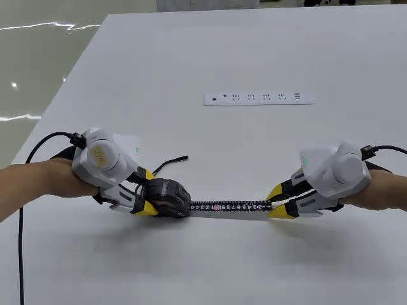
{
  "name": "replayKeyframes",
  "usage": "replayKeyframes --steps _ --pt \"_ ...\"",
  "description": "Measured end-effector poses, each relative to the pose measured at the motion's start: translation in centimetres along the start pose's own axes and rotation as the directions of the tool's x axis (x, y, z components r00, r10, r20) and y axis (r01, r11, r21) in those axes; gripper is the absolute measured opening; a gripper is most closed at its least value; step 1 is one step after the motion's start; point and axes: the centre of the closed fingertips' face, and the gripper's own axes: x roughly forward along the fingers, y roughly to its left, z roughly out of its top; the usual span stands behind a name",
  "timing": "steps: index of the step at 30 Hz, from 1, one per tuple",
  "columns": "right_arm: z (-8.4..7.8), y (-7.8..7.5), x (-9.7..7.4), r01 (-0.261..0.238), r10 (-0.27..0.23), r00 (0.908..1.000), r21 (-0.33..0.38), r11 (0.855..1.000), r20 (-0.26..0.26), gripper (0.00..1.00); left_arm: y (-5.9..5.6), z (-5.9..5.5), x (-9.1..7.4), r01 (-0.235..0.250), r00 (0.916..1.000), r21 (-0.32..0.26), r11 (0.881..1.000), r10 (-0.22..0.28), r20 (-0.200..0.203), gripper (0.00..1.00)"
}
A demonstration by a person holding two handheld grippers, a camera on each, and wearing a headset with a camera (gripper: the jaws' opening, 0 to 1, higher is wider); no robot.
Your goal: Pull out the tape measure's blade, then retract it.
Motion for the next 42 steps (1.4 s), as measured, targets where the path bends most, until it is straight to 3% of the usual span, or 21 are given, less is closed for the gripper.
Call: replayKeyframes --steps 5,6,9,14,17,21,25,27,37,42 --pt "-0.3 -0.2 0.0 0.000 0.000 1.0000 0.000 1.000 -0.001 0.11 0.5 -0.6 0.2 0.000 1.0000 -0.002 1.000 0.000 0.000 0.26" --pt "-0.4 -0.2 0.1 -0.001 0.001 1.0000 0.001 1.000 -0.001 0.11 0.2 -0.2 0.0 0.000 1.0000 -0.002 1.000 0.000 0.000 0.26" --pt "-0.5 -0.3 0.0 0.000 0.000 1.0000 0.000 1.000 -0.002 0.11 0.5 -0.6 0.1 0.000 1.0000 -0.002 1.000 0.000 0.000 0.26" --pt "-0.5 -0.2 -0.1 0.000 0.000 1.0000 0.004 1.000 0.000 0.11 0.0 -0.1 -0.1 0.000 1.0000 -0.002 1.000 0.000 0.000 0.26" --pt "-0.3 0.1 -0.3 0.000 0.000 1.0000 0.005 1.000 0.000 0.11 0.4 -0.5 0.1 0.000 1.0000 -0.002 1.000 0.000 0.001 0.26" --pt "-0.5 0.0 -0.4 0.000 0.000 1.0000 0.006 1.000 -0.001 0.11 0.0 0.0 -0.1 0.000 1.0000 -0.002 1.000 0.000 0.001 0.26" --pt "-0.7 -0.1 -0.4 0.001 -0.001 1.0000 0.005 1.000 -0.002 0.11 0.6 -0.8 0.1 0.000 1.0000 -0.002 1.000 0.000 0.002 0.26" --pt "-0.6 0.0 -0.5 0.001 -0.001 1.0000 0.006 1.000 -0.002 0.11 0.1 -0.2 -0.1 0.000 1.0000 -0.002 1.000 0.000 0.002 0.26" --pt "-1.0 0.0 -0.8 0.003 -0.003 1.0000 0.008 1.000 -0.004 0.11 0.3 -0.5 0.1 0.000 1.0000 -0.001 1.000 0.000 0.001 0.26" --pt "-1.4 -0.2 -0.9 0.004 -0.004 1.0000 0.010 1.000 -0.006 0.11 0.0 -0.1 0.0 0.002 1.0000 0.002 1.000 -0.002 0.000 0.26"
